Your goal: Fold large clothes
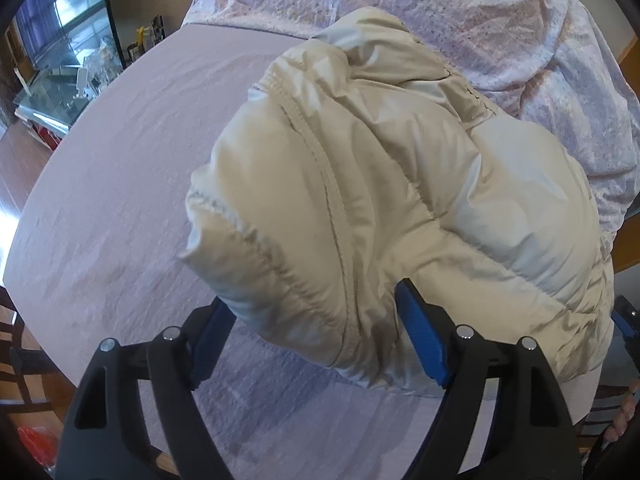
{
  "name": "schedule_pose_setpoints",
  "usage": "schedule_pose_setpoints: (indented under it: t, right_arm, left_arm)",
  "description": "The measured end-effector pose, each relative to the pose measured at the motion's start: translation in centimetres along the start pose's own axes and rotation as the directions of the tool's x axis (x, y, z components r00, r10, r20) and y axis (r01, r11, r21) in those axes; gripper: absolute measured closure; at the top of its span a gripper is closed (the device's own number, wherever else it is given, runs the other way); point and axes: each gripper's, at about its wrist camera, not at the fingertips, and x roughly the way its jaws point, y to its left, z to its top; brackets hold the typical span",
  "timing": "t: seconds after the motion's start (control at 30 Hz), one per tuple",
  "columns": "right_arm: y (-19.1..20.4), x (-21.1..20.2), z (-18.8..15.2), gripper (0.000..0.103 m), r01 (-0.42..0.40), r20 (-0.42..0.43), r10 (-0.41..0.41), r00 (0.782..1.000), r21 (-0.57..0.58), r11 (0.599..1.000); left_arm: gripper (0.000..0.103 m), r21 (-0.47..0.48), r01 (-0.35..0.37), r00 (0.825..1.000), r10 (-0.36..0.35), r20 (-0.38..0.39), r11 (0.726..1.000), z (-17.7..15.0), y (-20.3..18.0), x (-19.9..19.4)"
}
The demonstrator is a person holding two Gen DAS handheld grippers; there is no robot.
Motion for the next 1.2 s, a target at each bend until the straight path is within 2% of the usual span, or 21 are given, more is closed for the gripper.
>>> schedule_pose_setpoints:
  t: [0.13, 0.2, 0.3, 0.53, 0.97, 1.07, 1.17, 1.2]
  right_arm:
    - [5.4, 2.4, -0.2, 0.071, -0.018, -0.032, 0.014, 0.999, -0.135, 0.991]
    - [6.7, 3.8, -0.2, 0.071, 0.002, -0.056, -0.011, 0.998, -0.163, 0.987]
    - [7.0, 6.3, 0.0, 0.071, 0.052, -0.094, -0.071, 0.993, -0.190, 0.980]
    - [7.0, 10.6, 0.3, 0.070, 0.093, -0.132, -0.123, 0.984, -0.210, 0.973]
    - [6.4, 10.5, -0.6, 0.070, 0.062, -0.098, -0.086, 0.991, -0.225, 0.972]
    - [6.3, 10.2, -0.8, 0.070, 0.056, -0.089, -0.077, 0.993, -0.222, 0.973]
    - [6.2, 10.2, -0.9, 0.070, 0.049, -0.084, -0.069, 0.994, -0.217, 0.975]
    - [6.2, 10.2, -0.9, 0.070, 0.046, -0.083, -0.065, 0.994, -0.216, 0.975]
  left_arm:
    - [0.023, -0.019, 0.012, 1.000, -0.012, -0.003, 1.000, 0.0, 0.1, 0.2]
    - [0.023, -0.034, 0.021, 1.000, -0.021, -0.004, 0.999, 0.1, 0.2, 0.3]
    - [0.023, -0.052, 0.033, 0.999, -0.033, -0.004, 0.998, 0.2, 0.5, 0.4]
    - [0.018, -0.074, 0.056, 0.998, -0.055, 0.009, 0.996, 0.9, 0.7, 0.4]
    - [0.016, -0.110, 0.081, 0.997, -0.081, 0.004, 0.991, 2.0, 0.4, 1.9]
    - [0.028, -0.122, 0.110, 0.994, -0.110, 0.008, 0.986, 1.9, 0.3, 2.1]
    - [0.044, -0.122, 0.119, 0.993, -0.116, 0.028, 0.985, 1.8, 0.0, 1.8]
    - [0.052, -0.121, 0.117, 0.993, -0.114, 0.035, 0.986, 1.8, -0.1, 1.6]
